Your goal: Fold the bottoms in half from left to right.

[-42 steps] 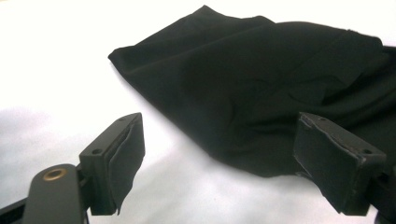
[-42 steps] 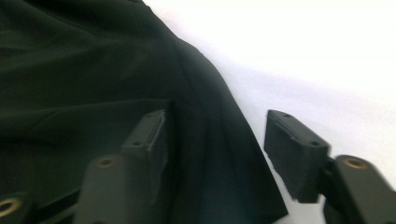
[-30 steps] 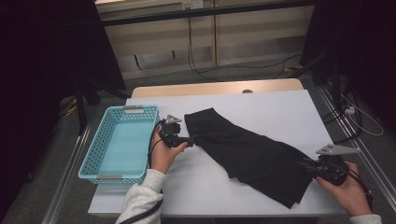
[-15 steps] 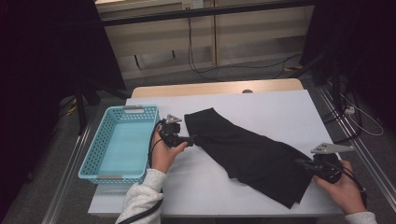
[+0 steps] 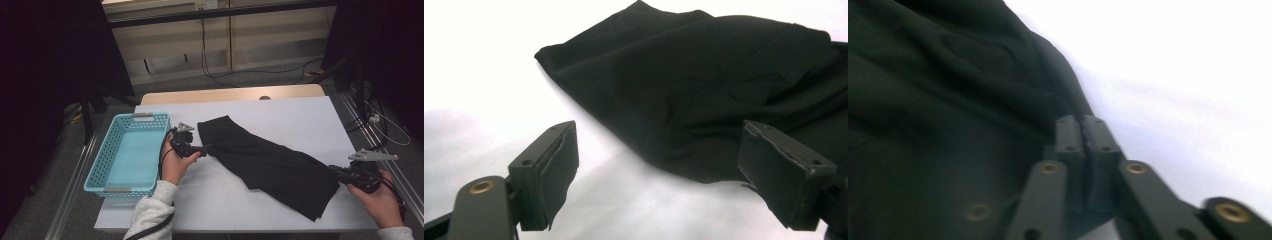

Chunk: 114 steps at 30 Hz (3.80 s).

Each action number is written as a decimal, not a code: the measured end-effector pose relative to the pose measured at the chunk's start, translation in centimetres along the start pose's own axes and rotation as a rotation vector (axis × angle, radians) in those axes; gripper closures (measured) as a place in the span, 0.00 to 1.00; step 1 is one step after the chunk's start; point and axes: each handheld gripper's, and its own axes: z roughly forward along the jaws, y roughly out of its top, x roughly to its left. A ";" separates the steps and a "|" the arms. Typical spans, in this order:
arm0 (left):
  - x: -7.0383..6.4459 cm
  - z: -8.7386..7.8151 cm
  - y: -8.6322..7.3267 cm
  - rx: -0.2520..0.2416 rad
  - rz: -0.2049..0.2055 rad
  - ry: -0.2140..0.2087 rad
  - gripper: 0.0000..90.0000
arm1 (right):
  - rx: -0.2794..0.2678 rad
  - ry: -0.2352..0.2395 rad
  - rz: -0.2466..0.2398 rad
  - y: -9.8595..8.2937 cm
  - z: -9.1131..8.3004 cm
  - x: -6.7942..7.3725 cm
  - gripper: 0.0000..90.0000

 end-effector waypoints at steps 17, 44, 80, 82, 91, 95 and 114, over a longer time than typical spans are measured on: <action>-0.1 0.1 -0.1 0.005 -0.006 -0.007 0.19 | 0.075 0.006 -0.020 -1.2 1.0 0.6 0.94; -0.1 0.0 0.0 0.009 0.001 -0.011 0.19 | 0.021 -0.008 -0.036 0.9 0.2 -0.7 0.70; 0.5 0.5 0.0 -0.001 -0.027 0.025 0.20 | 0.076 0.002 0.039 1.4 2.8 -2.4 0.87; 0.5 0.7 0.0 0.007 -0.024 0.029 0.20 | 0.060 0.005 0.025 1.6 2.8 -2.1 0.79; 1.0 1.3 0.4 0.002 -0.033 0.047 0.22 | -0.004 0.018 -0.024 2.6 2.7 0.0 0.48; 0.9 1.9 0.7 -0.002 -0.015 0.055 0.25 | -0.008 0.032 -0.046 2.8 2.9 1.0 0.40; 1.0 5.3 2.6 -0.014 0.070 0.044 0.53 | -0.017 0.090 -0.086 2.2 2.6 3.0 0.31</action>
